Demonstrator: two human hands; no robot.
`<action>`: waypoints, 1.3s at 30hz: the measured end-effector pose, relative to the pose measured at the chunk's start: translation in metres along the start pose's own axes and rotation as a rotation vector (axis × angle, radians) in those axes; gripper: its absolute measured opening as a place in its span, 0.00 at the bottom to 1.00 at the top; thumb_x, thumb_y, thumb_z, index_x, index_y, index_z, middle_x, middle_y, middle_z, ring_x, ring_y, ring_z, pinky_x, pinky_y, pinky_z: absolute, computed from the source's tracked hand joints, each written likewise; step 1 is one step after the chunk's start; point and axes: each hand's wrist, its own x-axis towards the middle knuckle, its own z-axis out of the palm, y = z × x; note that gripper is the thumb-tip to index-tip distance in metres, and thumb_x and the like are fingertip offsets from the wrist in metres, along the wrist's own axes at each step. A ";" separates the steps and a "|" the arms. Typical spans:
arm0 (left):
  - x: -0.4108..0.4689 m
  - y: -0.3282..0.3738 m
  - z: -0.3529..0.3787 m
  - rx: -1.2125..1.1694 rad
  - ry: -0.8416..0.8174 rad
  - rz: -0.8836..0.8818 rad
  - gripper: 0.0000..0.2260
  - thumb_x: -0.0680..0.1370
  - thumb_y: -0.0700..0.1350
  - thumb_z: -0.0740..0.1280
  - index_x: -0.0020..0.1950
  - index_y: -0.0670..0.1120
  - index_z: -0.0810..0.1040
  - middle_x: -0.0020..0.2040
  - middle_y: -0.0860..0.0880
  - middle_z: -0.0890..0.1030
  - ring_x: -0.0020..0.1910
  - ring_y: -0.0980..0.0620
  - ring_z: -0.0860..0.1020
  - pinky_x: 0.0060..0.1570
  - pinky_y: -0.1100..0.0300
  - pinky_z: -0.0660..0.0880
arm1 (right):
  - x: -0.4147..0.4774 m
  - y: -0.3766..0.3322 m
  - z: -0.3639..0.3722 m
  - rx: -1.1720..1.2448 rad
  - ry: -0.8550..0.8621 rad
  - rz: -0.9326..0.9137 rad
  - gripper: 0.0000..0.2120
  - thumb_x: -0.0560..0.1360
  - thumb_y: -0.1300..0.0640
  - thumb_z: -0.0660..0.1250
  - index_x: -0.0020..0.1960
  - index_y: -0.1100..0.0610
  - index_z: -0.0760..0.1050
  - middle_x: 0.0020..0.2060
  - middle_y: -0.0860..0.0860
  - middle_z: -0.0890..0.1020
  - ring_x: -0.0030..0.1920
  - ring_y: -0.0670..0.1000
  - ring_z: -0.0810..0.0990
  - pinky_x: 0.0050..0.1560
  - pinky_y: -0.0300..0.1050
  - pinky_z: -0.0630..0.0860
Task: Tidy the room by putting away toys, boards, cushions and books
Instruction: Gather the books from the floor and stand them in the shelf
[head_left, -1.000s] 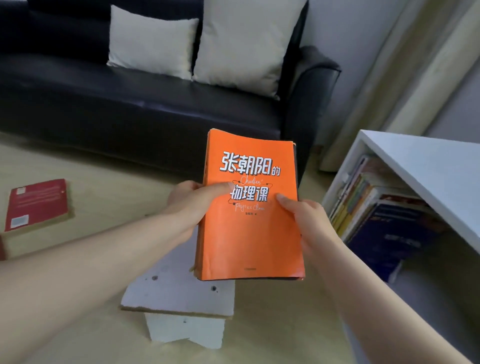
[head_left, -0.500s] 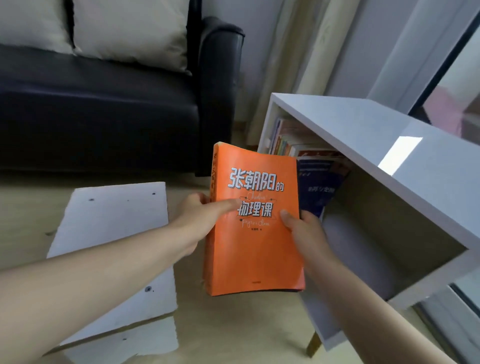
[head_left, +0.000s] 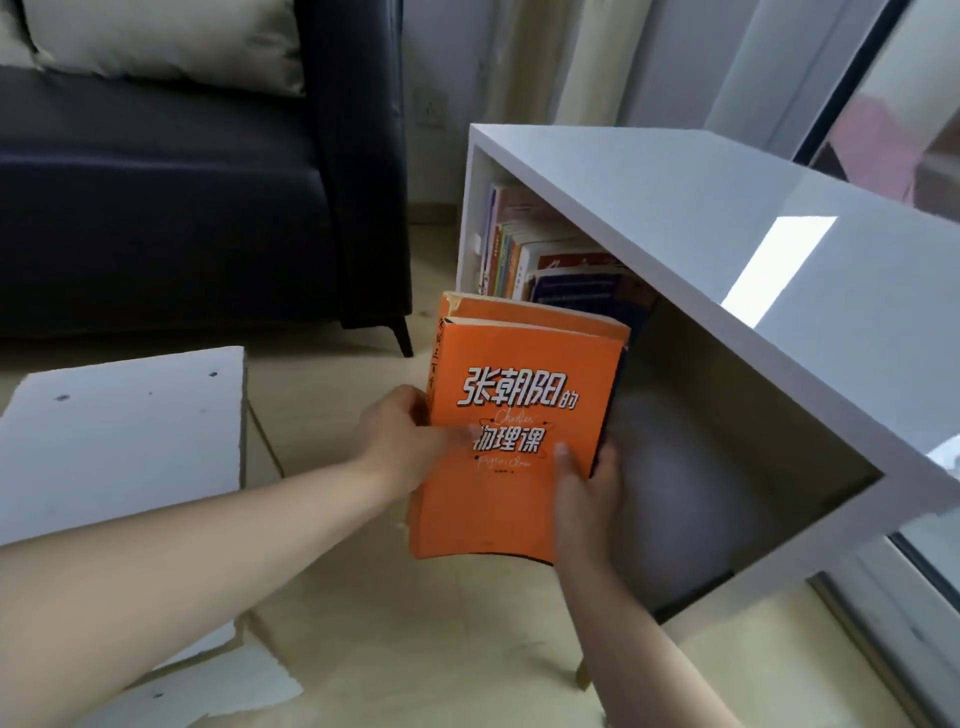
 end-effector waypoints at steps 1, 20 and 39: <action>0.002 0.002 0.005 0.054 -0.010 0.025 0.19 0.70 0.52 0.75 0.54 0.48 0.72 0.51 0.50 0.78 0.51 0.48 0.79 0.47 0.55 0.75 | 0.000 0.002 -0.003 0.000 0.033 -0.011 0.17 0.80 0.58 0.63 0.67 0.50 0.67 0.49 0.42 0.76 0.48 0.46 0.78 0.51 0.47 0.75; 0.049 -0.012 0.061 0.064 -0.023 0.378 0.18 0.71 0.54 0.73 0.53 0.46 0.73 0.48 0.49 0.80 0.43 0.48 0.79 0.44 0.49 0.79 | 0.045 0.024 -0.014 -0.009 0.308 -0.142 0.25 0.81 0.60 0.59 0.76 0.53 0.56 0.66 0.53 0.71 0.56 0.50 0.73 0.42 0.38 0.70; 0.065 -0.020 0.068 0.089 -0.182 0.452 0.23 0.71 0.58 0.71 0.61 0.52 0.68 0.50 0.58 0.77 0.44 0.54 0.79 0.39 0.61 0.77 | 0.019 0.078 0.004 -0.158 0.365 0.191 0.29 0.70 0.44 0.72 0.61 0.63 0.71 0.56 0.56 0.78 0.55 0.58 0.79 0.54 0.48 0.76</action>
